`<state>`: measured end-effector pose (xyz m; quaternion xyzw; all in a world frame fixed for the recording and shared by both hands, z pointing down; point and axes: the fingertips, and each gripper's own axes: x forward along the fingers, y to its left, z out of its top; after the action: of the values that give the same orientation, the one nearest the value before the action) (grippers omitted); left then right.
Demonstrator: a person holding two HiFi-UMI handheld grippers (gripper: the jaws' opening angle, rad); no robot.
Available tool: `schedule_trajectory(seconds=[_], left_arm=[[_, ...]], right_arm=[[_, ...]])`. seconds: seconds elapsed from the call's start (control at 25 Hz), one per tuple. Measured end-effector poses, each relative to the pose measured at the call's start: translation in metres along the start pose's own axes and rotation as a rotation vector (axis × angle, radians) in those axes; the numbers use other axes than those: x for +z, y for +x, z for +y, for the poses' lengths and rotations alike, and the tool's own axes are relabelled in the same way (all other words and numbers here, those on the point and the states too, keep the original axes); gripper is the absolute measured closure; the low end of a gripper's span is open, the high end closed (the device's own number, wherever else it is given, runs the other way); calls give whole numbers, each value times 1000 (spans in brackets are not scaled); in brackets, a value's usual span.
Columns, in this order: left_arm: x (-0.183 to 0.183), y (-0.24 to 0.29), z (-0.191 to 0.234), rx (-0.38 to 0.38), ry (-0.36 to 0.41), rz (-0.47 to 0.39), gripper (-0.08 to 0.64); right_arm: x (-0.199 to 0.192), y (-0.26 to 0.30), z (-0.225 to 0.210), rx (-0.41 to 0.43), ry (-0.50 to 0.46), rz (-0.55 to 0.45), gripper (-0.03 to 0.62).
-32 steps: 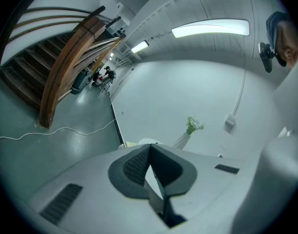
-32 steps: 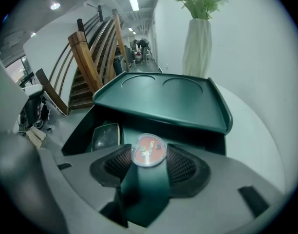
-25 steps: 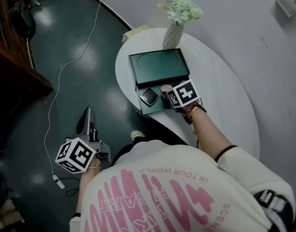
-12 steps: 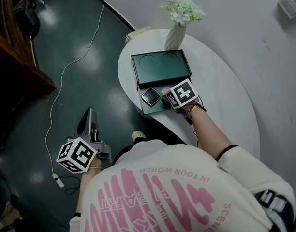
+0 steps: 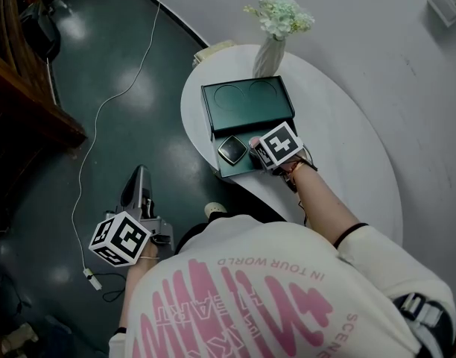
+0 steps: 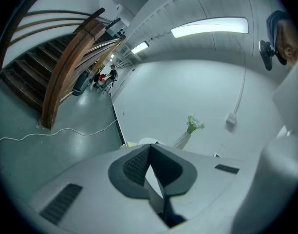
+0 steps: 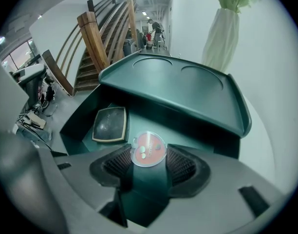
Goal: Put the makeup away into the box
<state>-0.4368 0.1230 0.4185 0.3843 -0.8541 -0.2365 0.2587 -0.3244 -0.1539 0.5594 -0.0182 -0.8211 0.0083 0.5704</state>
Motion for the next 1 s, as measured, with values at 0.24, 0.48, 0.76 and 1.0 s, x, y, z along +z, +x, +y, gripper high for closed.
schedule_trajectory(seconds=[0.24, 0.48, 0.76, 1.0], left_arm=[[-1, 1, 0, 3, -1, 1, 558], [-2, 3, -1, 8, 2, 8, 558], [4, 3, -2, 12, 17, -4, 558], [6, 1, -6, 6, 27, -8, 558]], right_arm=[[-3, 1, 0, 1, -5, 16, 354], [-2, 2, 0, 20, -2, 16, 350], [-4, 2, -2, 2, -2, 34, 347], [-6, 3, -3, -4, -7, 43, 347]])
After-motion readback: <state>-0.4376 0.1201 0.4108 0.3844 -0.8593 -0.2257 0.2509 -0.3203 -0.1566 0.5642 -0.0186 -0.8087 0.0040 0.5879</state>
